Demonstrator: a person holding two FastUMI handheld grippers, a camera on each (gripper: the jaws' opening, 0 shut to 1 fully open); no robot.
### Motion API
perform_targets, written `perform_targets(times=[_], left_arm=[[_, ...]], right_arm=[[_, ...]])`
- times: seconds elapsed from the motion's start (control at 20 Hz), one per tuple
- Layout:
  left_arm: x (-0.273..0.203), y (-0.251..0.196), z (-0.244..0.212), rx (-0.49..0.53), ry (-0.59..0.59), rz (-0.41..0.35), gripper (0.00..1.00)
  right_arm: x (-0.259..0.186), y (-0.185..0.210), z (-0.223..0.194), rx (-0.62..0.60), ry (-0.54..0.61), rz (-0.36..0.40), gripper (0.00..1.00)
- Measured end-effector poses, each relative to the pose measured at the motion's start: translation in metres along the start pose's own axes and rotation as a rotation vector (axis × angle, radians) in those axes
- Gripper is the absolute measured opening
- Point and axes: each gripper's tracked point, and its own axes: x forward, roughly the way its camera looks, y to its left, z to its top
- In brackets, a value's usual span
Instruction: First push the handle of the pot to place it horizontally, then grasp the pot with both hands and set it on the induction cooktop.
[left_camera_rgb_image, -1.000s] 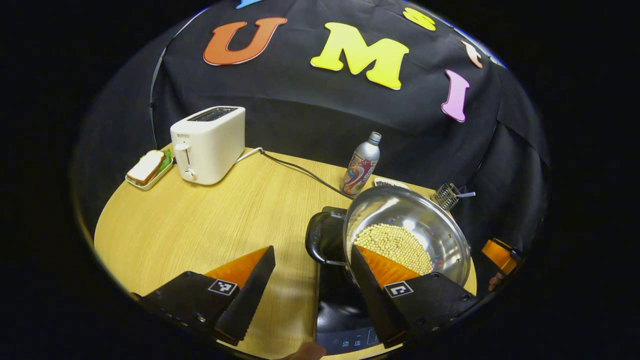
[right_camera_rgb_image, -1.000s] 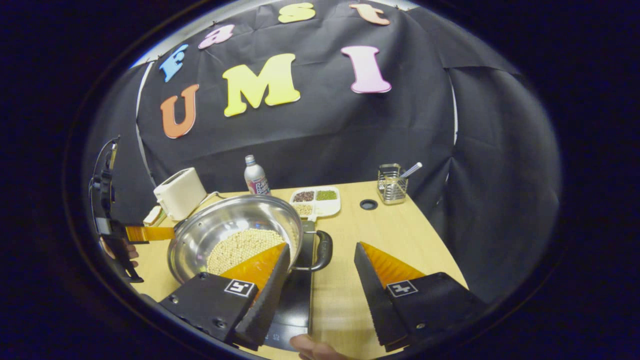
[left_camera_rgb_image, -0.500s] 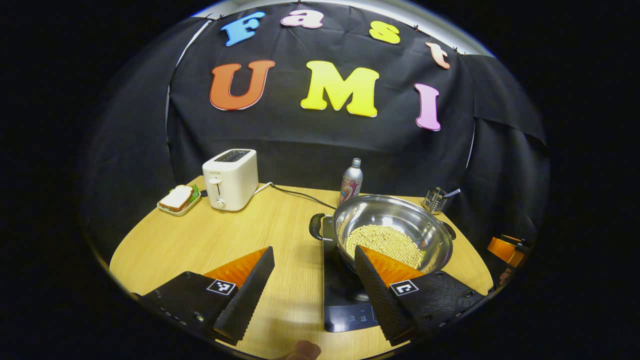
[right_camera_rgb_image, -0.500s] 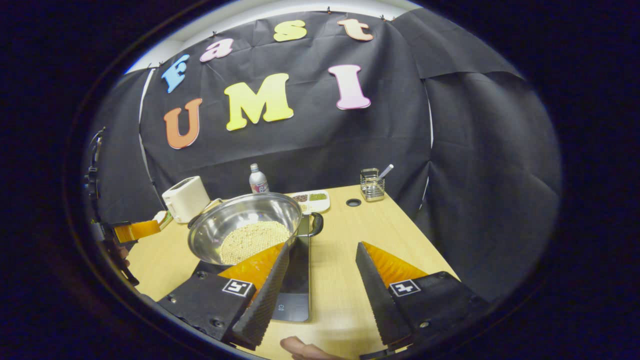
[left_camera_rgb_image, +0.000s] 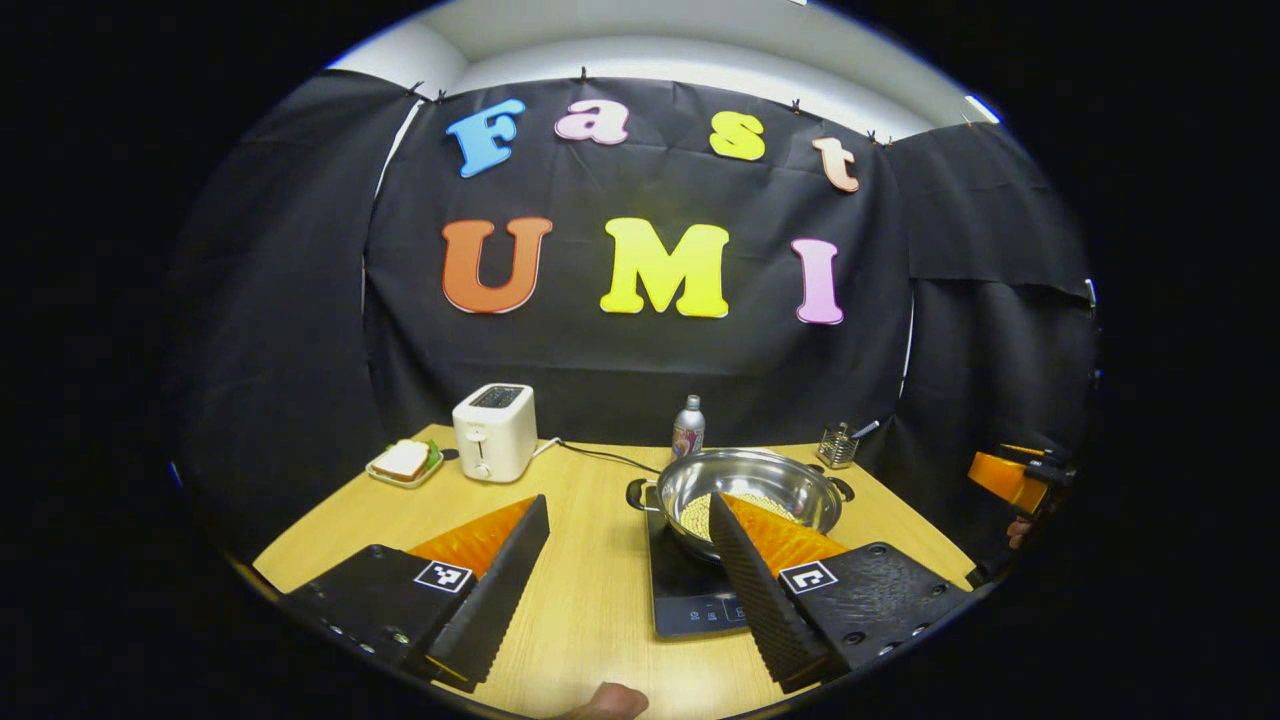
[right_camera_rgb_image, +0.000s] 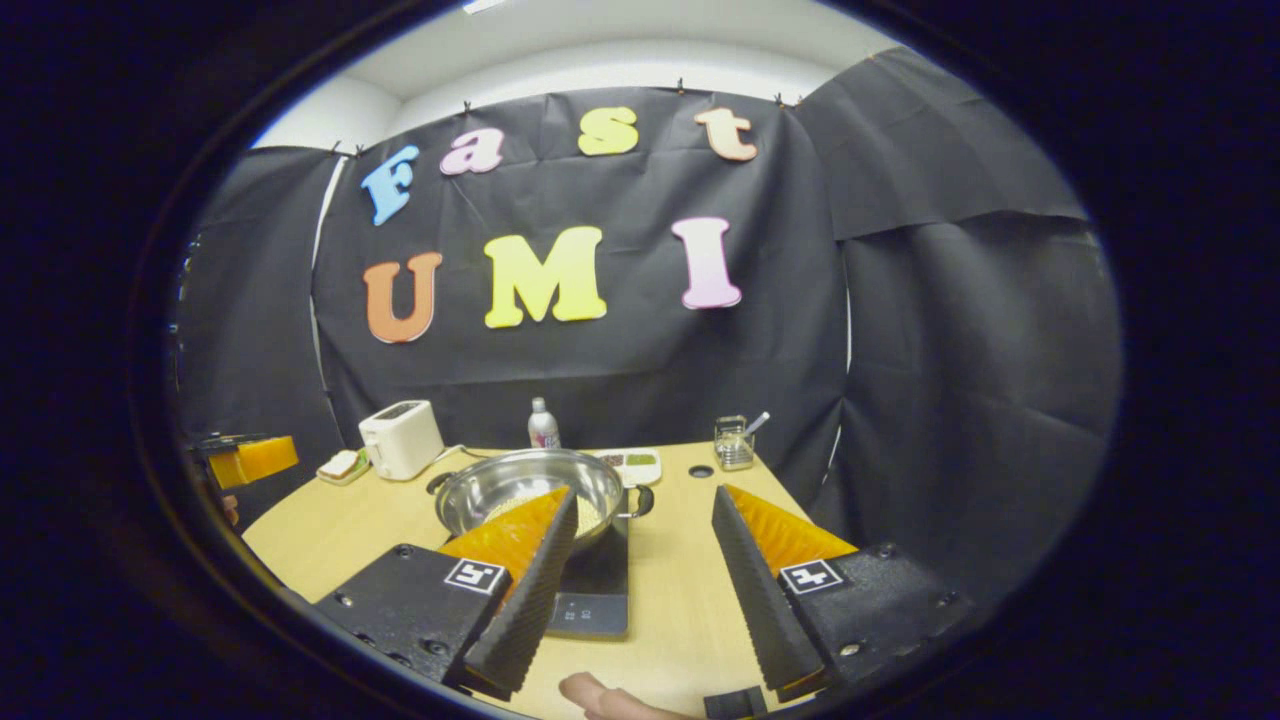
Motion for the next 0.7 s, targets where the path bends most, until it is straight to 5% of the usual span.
perform_targets(times=[0.3,0.7], left_arm=[[-0.065,-0.004,0.049,0.02,-0.127,-0.01,0.95],[-0.132,-0.014,0.087,0.143,-0.329,0.058,0.95]], right_arm=[[-0.064,0.0,0.06,-0.011,-0.187,0.004,0.91],[-0.119,-0.009,0.083,-0.018,-0.268,-0.028,0.96]])
